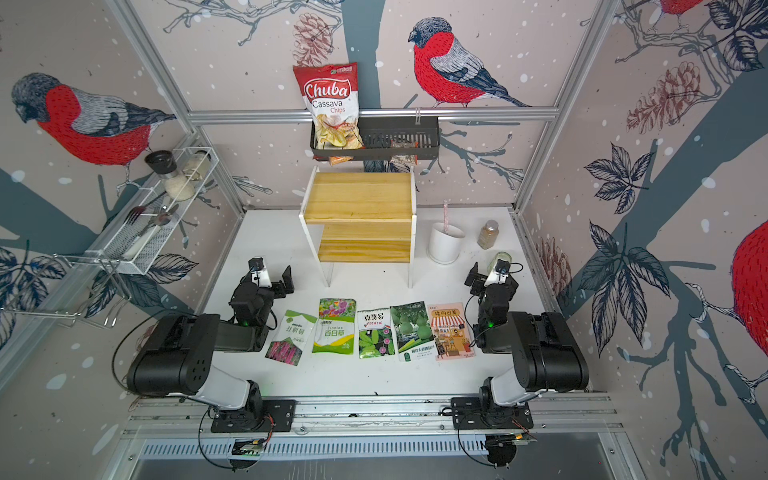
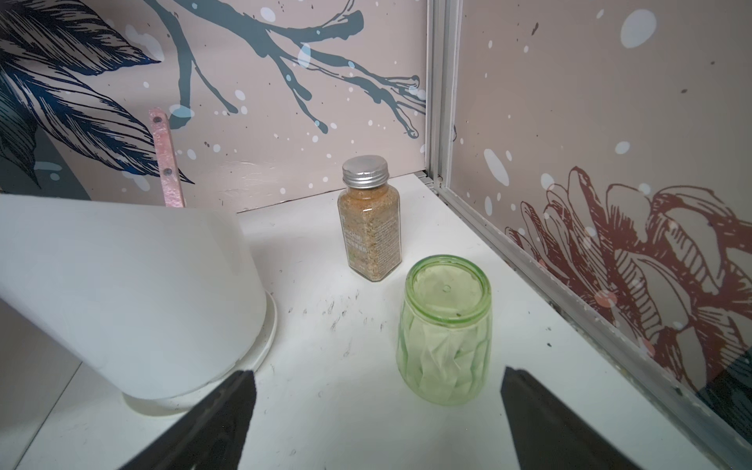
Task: Take the seed bag off the shelf
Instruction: Reset both arms
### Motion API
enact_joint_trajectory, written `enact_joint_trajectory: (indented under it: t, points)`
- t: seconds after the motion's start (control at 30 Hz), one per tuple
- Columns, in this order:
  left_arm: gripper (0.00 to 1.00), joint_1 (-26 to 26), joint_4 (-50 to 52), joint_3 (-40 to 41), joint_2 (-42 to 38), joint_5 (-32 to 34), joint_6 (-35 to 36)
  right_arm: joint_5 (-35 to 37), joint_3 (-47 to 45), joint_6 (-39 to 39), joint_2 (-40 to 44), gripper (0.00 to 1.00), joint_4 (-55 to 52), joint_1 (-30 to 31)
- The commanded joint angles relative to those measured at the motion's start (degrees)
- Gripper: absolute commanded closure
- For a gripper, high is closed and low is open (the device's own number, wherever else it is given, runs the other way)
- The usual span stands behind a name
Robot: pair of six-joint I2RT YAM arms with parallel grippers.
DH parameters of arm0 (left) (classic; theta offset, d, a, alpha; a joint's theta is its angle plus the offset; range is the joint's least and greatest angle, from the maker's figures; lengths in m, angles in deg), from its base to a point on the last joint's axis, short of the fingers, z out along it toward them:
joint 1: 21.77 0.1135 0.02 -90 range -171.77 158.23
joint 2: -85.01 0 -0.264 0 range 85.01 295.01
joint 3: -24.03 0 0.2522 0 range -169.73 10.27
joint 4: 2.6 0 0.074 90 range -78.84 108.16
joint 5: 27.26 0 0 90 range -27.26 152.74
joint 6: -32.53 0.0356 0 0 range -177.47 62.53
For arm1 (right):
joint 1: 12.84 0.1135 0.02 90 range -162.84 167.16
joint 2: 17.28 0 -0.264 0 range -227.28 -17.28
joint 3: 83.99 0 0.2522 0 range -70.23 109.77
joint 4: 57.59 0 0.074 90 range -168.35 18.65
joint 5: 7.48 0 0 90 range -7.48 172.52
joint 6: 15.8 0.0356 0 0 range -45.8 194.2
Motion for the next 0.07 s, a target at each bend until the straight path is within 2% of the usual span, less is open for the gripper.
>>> enact_joint_trajectory:
  t: [0.0,0.03]
  points:
    - [0.01,0.0,-0.9,-0.2,-0.3,-0.1,0.6,-0.4,0.1,0.1,0.5,0.00,0.6,0.0]
    - [0.01,0.0,-0.9,-0.2,-0.3,-0.1,0.6,-0.3,-0.1,-0.1,0.3,0.00,1.2,0.0]
